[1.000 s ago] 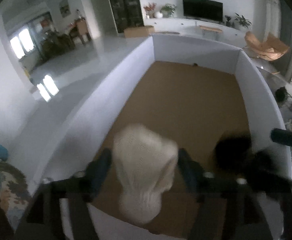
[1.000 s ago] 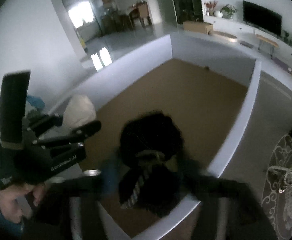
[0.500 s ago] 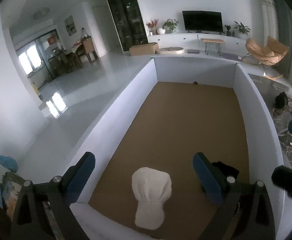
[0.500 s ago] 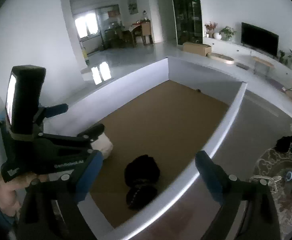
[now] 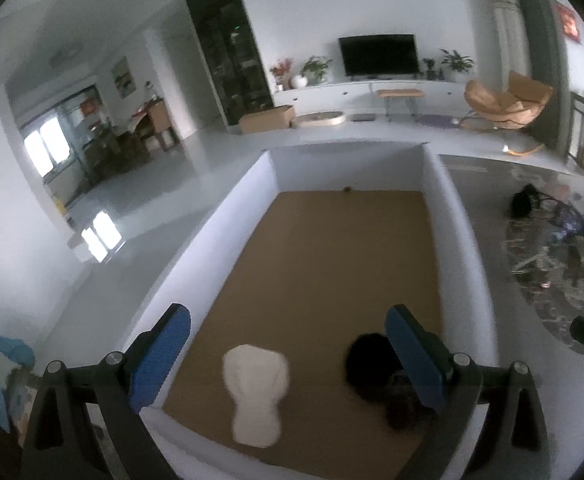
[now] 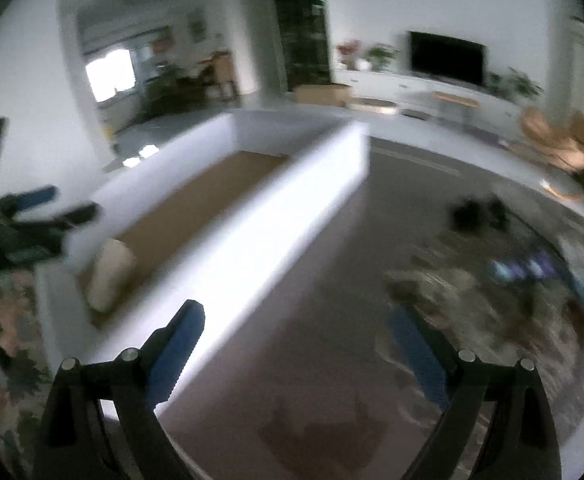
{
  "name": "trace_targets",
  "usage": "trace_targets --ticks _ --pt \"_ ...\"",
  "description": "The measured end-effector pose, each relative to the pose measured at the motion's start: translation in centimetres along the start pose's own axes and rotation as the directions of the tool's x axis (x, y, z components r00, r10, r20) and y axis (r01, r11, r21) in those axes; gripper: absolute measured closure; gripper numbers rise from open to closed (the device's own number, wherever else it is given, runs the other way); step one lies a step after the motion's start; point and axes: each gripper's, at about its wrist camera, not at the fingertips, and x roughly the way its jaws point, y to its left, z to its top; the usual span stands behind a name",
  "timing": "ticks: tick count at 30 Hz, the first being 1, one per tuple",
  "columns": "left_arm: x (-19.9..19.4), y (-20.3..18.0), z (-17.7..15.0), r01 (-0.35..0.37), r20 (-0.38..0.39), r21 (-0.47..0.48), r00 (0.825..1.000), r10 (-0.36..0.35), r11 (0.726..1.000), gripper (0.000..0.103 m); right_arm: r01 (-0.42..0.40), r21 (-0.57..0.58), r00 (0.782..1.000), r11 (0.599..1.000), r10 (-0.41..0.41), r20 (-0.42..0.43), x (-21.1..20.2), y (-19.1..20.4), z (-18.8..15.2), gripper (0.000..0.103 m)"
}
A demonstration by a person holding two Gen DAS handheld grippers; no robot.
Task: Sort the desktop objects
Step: 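Move both open tools back over the cluttered table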
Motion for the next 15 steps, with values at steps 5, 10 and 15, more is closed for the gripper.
trace_targets --ticks 5,10,15 --pt "-2.9 -4.2 0.8 0.094 0.035 0.050 0.995 -0.096 0.994 0.003 0.152 0.104 0.988 0.983 -0.148 -0.047 -1.7 -8.3 -4.9 0.008" --pt "-5.8 -9.8 1.3 0.191 0.056 0.121 0.978 -0.199 0.974 0.003 0.279 0.194 0.960 0.941 -0.266 -0.091 -4.4 -14.8 -9.5 0.008" --pt "-7.3 -15.0 0.9 0.265 0.036 0.190 0.961 -0.276 0.945 0.003 0.363 0.265 0.931 0.893 -0.339 -0.133 -6.5 -19.5 -13.1 0.008"
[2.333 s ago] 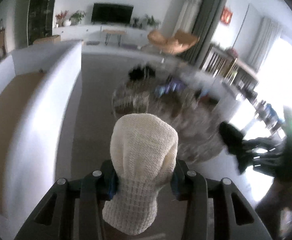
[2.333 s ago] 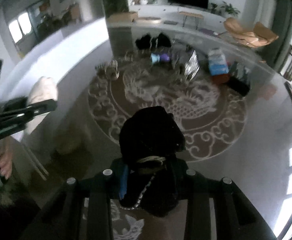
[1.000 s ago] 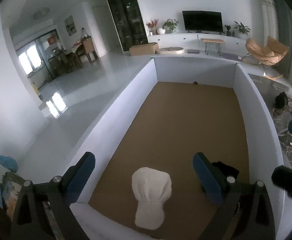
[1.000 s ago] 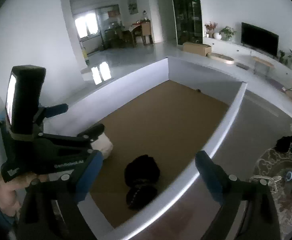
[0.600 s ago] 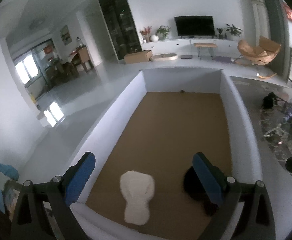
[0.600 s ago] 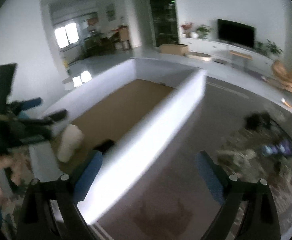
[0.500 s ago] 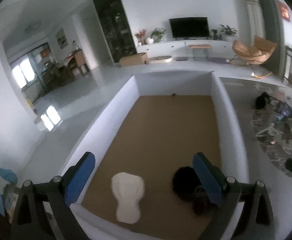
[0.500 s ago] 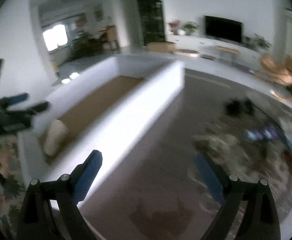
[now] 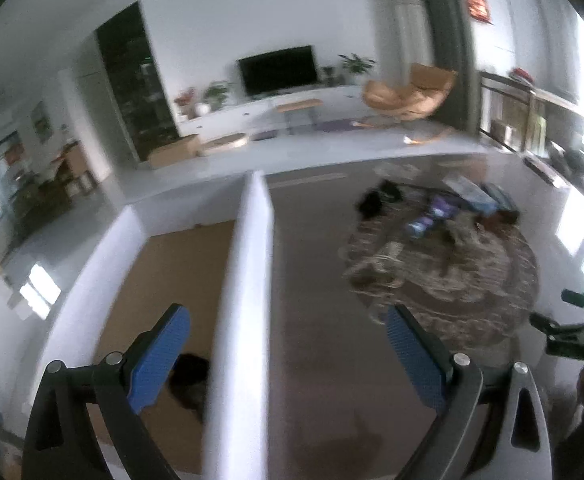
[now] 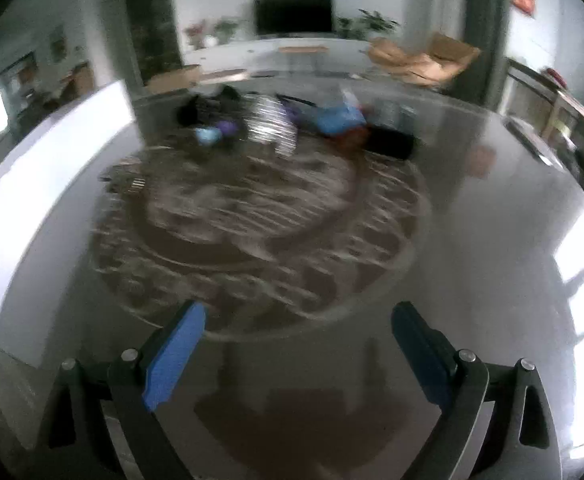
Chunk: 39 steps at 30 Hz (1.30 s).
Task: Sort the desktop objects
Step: 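Move both open tools back over the cluttered table, then grasp the pearl-beaded strap with the left tool and lift it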
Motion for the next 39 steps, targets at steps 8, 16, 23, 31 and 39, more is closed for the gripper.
trace_targets --ticks 8,16,23,31,39 --pt "1.7 -7.0 -0.9 0.071 -0.053 0.092 0.996 -0.066 0.993 0.003 0.017 0.065 1.000 0.998 -0.016 -0.008 0.6 -3.0 -0.7 0.008" --pt "3.9 -11.1 -1.9 0.118 -0.104 0.125 0.989 -0.105 0.985 0.003 0.069 0.043 0.996 0.997 -0.067 -0.054 1.4 -2.2 -0.9 0.001" --pt "8.5 -14.2 -4.1 0.182 -0.208 0.118 0.966 -0.154 0.976 0.003 0.073 0.045 0.996 0.996 -0.071 -0.057 1.3 -2.3 -0.9 0.000" --pt "12.2 -14.7 -5.7 0.252 -0.297 0.082 0.930 -0.217 0.964 0.000 0.073 0.045 0.996 0.996 -0.071 -0.057 1.3 -2.3 -0.9 0.000" --pt "13.7 -13.4 -5.7 0.376 -0.262 0.087 0.902 -0.343 0.923 0.000 0.073 0.045 0.996 0.996 -0.070 -0.057 1.3 -2.3 -0.9 0.000"
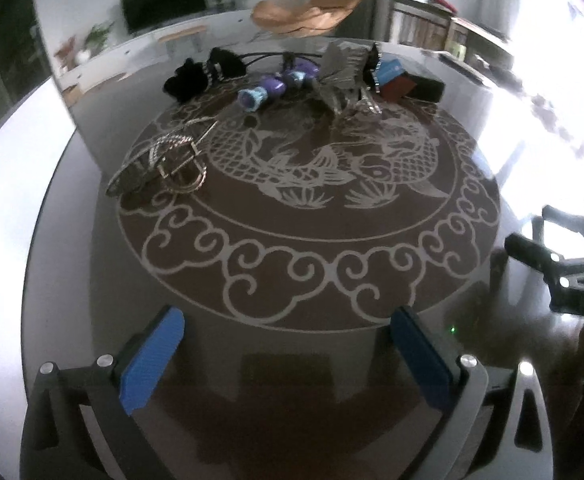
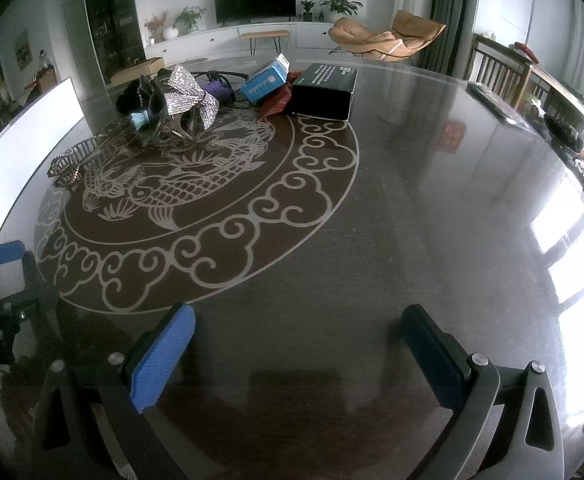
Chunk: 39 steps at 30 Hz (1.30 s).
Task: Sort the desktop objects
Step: 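Grasp the pearl-beaded strap with the left tool and lift it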
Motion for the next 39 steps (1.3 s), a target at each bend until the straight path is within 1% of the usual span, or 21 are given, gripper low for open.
trace_targets --ticks 2,3,6,8,11,13,15,16,19,28,30,31,33,35,36,38,39 --pt "-0.1 0.3 -0.1 0.016 0.016 0.024 1.000 -0.016 1.000 0.000 0.000 0.000 1.000 1.000 0.000 0.000 0.0 0.0 0.0 0.000" --pt "-0.1 0.5 0.0 0.020 0.013 0.031 1.000 -0.020 0.999 0.000 0.000 0.000 1.000 1.000 0.000 0.000 0.0 0.0 0.0 0.000" --pt "0.5 1.5 1.1 0.016 -0.032 0.027 0.999 -0.015 1.000 0.000 0.000 0.000 1.000 1.000 0.000 0.000 0.0 0.0 0.0 0.000" --pt "0.8 2.9 1.9 -0.022 -0.041 -0.012 0.999 0.021 1.000 0.000 0.000 0.000 1.000 1.000 0.000 0.000 0.0 0.0 0.0 0.000" --pt "1.0 4.4 3.0 -0.064 -0.027 -0.029 0.998 0.064 0.997 0.000 0.000 0.000 1.000 1.000 0.000 0.000 0.0 0.0 0.0 0.000" --pt "0.7 4.4 3.7 -0.104 -0.007 0.001 0.995 0.104 0.995 0.000 0.000 0.000 1.000 1.000 0.000 0.000 0.0 0.0 0.0 0.000" --pt "0.4 4.0 4.7 -0.166 0.026 0.052 0.986 0.165 0.985 0.000 0.000 0.000 1.000 1.000 0.000 0.000 0.0 0.0 0.0 0.000" --pt "0.2 3.8 5.0 -0.181 0.038 0.065 0.983 0.179 0.981 0.000 0.000 0.000 1.000 1.000 0.000 0.000 0.0 0.0 0.0 0.000" --pt "-0.3 3.4 5.9 -0.195 0.066 0.083 0.980 0.190 0.977 0.000 0.000 0.001 1.000 1.000 0.000 0.000 0.0 0.0 0.0 0.000" --pt "-0.5 2.3 7.1 -0.233 0.086 0.156 0.971 0.222 0.960 0.000 0.000 0.001 1.000 1.000 0.000 -0.001 0.0 0.0 0.0 0.000" --pt "-0.4 2.7 8.2 -0.238 0.093 0.159 0.970 0.225 0.958 0.000 0.000 0.001 1.000 1.000 0.000 0.000 0.0 0.0 0.0 0.000" --pt "-0.5 3.1 8.9 -0.235 0.097 0.148 0.970 0.222 0.961 0.000 0.000 0.001 1.000 1.000 0.000 0.000 0.0 0.0 0.0 0.000" --pt "0.3 4.7 10.5 -0.192 0.071 0.095 0.980 0.186 0.977 0.000 0.000 0.001 1.000 1.000 0.000 -0.001 0.0 0.0 0.0 0.000" --pt "1.7 6.6 11.8 -0.118 0.026 0.016 0.993 0.117 0.993 0.000 0.000 0.001 1.000 1.000 0.000 -0.001 0.0 0.0 0.0 0.000" --pt "2.4 7.2 12.2 -0.086 0.015 -0.008 0.996 0.086 0.996 0.000 0.000 0.001 1.000 1.000 0.000 -0.001 0.0 0.0 0.0 0.000" --pt "3.9 8.1 12.5 -0.040 -0.008 -0.028 0.999 0.040 0.999 0.000 0.000 0.001 1.000 1.000 0.000 -0.001 0.0 0.0 0.0 0.000" --pt "4.7 8.2 12.4 -0.030 -0.023 -0.022 0.999 0.029 0.999 0.000 0.000 0.001 1.000 1.000 0.000 -0.001 0.0 0.0 0.0 0.000"
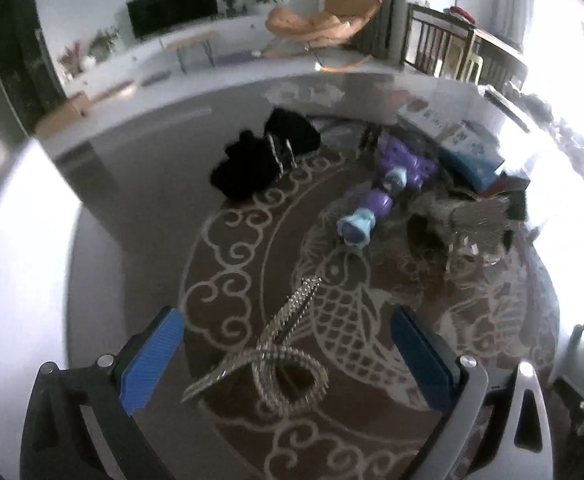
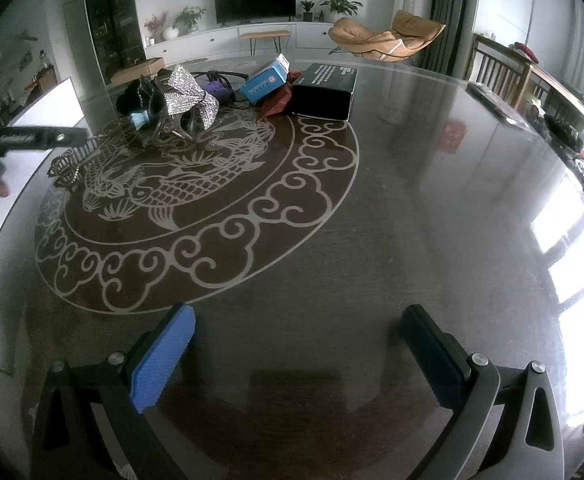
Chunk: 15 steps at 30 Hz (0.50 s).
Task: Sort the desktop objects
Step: 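Grasp the pearl-beaded strap with the left tool and lift it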
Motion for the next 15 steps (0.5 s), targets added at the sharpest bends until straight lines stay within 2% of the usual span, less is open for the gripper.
trace_targets --ticks 3,4,8,9,10,11,15 --pt "2.0 -0.5 -0.8 0.023 -0.054 0.045 0.998 -0.021 0.999 0.000 0.000 0.000 1.000 1.000 0.000 0.000 0.0 0.0 0.0 0.000" --pt "1.8 -0.5 -1.1 0.049 -0.026 0.045 0.998 -0.048 0.998 0.000 0.000 0.000 1.000 1.000 0.000 0.000 0.0 0.0 0.0 0.000" --pt "1.3 -0.8 -1.8 0.036 0.000 0.057 0.999 -0.036 0.998 0.000 0.000 0.000 1.000 1.000 0.000 0.000 0.0 0.0 0.0 0.000" --pt "1.2 -0.8 -2.1 0.035 0.009 0.053 0.999 -0.035 0.998 0.004 0.000 0.001 1.000 1.000 0.000 0.000 0.0 0.0 0.0 0.000" --pt "0.8 -0.8 -2.3 0.035 0.025 0.044 0.999 -0.036 0.998 0.023 0.000 0.001 1.000 1.000 0.000 0.000 0.0 0.0 0.0 0.000" --pt "0.4 -0.7 -2.4 0.027 0.042 0.033 0.999 -0.029 0.999 0.046 0.000 0.001 1.000 1.000 0.000 0.000 0.0 0.0 0.0 0.000" --pt "-0.8 -0.7 -4.1 0.018 0.065 -0.040 0.998 -0.015 0.999 0.048 0.000 0.001 1.000 1.000 0.000 0.000 0.0 0.0 0.0 0.000"
